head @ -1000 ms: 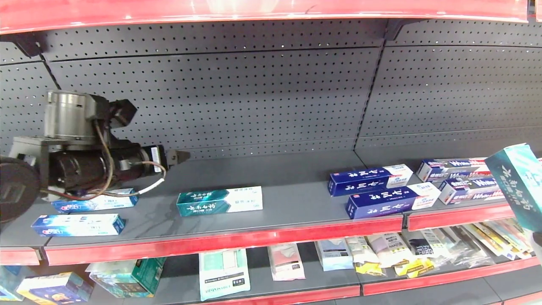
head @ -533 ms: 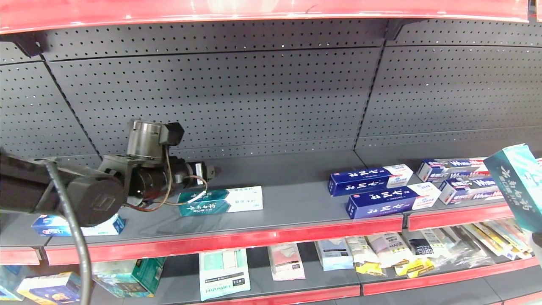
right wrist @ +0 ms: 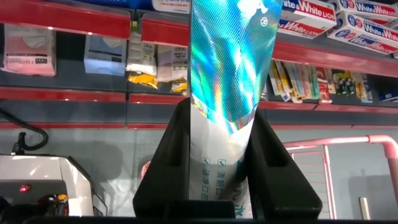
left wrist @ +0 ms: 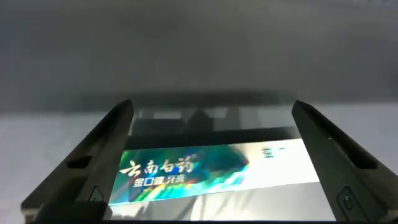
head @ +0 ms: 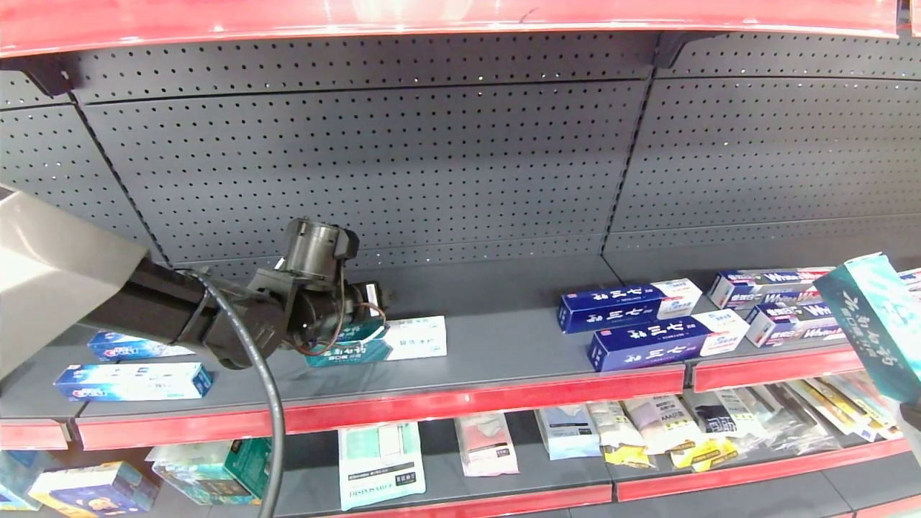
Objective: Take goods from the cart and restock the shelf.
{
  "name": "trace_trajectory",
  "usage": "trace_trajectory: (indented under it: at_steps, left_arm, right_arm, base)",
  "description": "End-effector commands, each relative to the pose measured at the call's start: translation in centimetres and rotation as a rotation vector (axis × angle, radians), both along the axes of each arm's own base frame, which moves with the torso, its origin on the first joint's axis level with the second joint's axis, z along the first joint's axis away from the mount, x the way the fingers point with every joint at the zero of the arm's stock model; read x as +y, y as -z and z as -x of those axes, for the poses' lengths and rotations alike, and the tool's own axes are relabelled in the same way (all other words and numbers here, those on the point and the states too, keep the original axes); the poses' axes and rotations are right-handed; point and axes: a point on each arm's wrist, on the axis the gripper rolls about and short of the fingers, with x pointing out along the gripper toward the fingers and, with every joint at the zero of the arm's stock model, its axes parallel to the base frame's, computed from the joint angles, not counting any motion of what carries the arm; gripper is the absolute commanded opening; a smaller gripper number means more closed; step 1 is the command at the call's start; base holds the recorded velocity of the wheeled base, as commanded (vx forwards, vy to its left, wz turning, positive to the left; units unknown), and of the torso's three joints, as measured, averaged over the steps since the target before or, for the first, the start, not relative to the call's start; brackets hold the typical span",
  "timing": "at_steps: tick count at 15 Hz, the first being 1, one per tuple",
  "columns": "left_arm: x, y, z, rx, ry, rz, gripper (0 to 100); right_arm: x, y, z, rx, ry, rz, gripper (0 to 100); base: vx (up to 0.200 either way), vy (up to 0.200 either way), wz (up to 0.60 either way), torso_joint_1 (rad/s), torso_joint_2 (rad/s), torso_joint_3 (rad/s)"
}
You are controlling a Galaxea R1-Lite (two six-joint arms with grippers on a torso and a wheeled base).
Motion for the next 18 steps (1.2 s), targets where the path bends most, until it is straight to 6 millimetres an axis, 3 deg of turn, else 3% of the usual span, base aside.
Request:
trace_trajectory:
  at_steps: [1, 7, 11, 18]
  left_arm:
    - [-0.5, 0.8, 0.2, 0.051, 0.014, -0.022, 100]
    - [-1.3, 0.8, -1.4, 0.071, -0.012, -0.003, 100]
    - [-1.5, 1.8, -1.1, 0.114, -0.051, -0.076, 100]
    - [-1.7, 1.8, -0.8, 0.143, -0.024, -0.098, 100]
  right_arm:
    - [0.0, 0.3, 0.1, 0.01, -0.001, 0.002, 0]
    - [0.0, 0.7, 0.1, 0.025, -0.003, 0.005, 0]
    - [0.0, 0.8, 0.2, 0.031, -0.003, 0.005, 0]
    - [0.0, 0.9, 0.8, 0.013, -0.003, 0.006, 0]
  base:
    - [0.0, 0.0, 0.0, 0.0, 0.0, 0.0]
    - [0.0, 0.0, 0.0, 0.0, 0.0, 0.0]
    - [0.0, 0.0, 0.0, 0.0, 0.0, 0.0]
    - [0.0, 0.0, 0.0, 0.0, 0.0, 0.0]
